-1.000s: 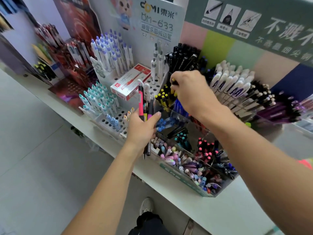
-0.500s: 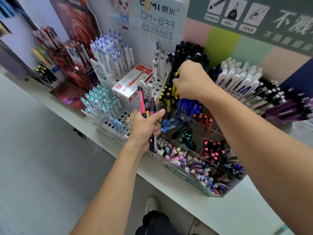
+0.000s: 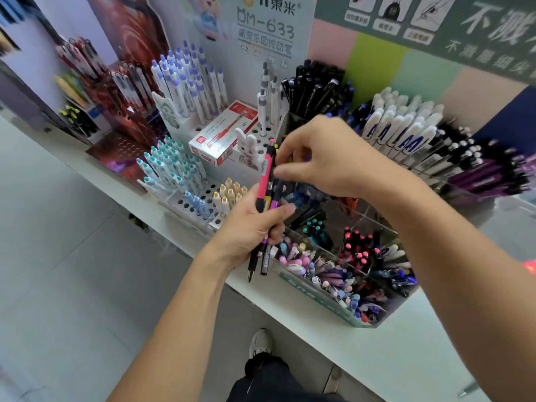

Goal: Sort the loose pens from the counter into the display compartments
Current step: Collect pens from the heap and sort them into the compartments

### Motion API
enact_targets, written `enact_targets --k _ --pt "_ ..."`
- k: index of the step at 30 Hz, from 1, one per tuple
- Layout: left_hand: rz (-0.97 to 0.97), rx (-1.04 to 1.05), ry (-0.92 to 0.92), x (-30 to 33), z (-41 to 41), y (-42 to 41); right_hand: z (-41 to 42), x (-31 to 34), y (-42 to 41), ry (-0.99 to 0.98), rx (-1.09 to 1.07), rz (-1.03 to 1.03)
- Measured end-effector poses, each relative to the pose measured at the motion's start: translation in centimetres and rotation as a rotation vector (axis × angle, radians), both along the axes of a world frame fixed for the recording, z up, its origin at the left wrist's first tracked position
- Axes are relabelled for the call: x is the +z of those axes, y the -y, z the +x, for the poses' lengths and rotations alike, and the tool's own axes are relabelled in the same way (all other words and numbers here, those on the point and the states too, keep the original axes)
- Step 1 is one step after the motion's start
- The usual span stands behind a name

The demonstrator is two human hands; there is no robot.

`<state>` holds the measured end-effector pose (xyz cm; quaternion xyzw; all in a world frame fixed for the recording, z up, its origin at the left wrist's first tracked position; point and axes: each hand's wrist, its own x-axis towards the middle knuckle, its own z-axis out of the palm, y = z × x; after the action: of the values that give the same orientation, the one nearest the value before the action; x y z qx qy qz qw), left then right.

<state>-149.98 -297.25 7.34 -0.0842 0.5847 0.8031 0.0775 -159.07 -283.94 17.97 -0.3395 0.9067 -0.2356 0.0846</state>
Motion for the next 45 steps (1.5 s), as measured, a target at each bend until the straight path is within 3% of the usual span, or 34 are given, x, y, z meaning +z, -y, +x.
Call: enact_targets --k 3,9,13,17,20,23,26,33,36,41,45 --pt "-0.117 -0.025 -0.028 0.5 0.3 -1.1 0.5 -0.6 -0.9 0.065 0.047 0.107" --pt "-0.183 -0.057 -0.006 0.7 0.8 -2.8 0.8 -1.7 -2.3 0.179 -0.054 0.042" --pt "-0.193 -0.048 -0.022 0.7 1.3 -3.0 1.4 -2.1 -2.7 0.371 -0.099 -0.072" --pt "-0.138 -0.035 0.003 0.3 2.0 -2.7 1.2 -1.5 -3.4 0.511 -0.335 -0.333" --pt "-0.049 -0.032 0.027 -0.4 2.7 -2.3 0.6 0.4 -4.2 0.421 -0.432 -0.595" --pt "0.025 0.031 0.069 -1.2 3.0 -1.7 -0.1 2.2 -4.5 0.082 -0.423 -0.79" --pt "0.076 0.074 0.111 -1.6 3.0 -1.3 -1.1 0.7 -2.8 -0.249 -0.365 -0.664" --pt "0.3 -0.031 0.114 -1.0 2.9 -0.8 -2.7 -3.0 0.7 -0.355 -0.309 -0.008" --pt "0.304 -0.079 0.07 -0.9 2.9 -0.7 -2.6 -1.7 1.8 -0.353 -0.357 0.133" --pt "0.141 0.002 0.074 -1.3 2.6 -0.8 -2.2 -1.0 2.9 -0.239 -0.351 0.339" --pt "0.068 0.056 0.086 -1.8 2.2 -0.5 -2.3 -2.4 2.9 -0.129 -0.339 0.338"
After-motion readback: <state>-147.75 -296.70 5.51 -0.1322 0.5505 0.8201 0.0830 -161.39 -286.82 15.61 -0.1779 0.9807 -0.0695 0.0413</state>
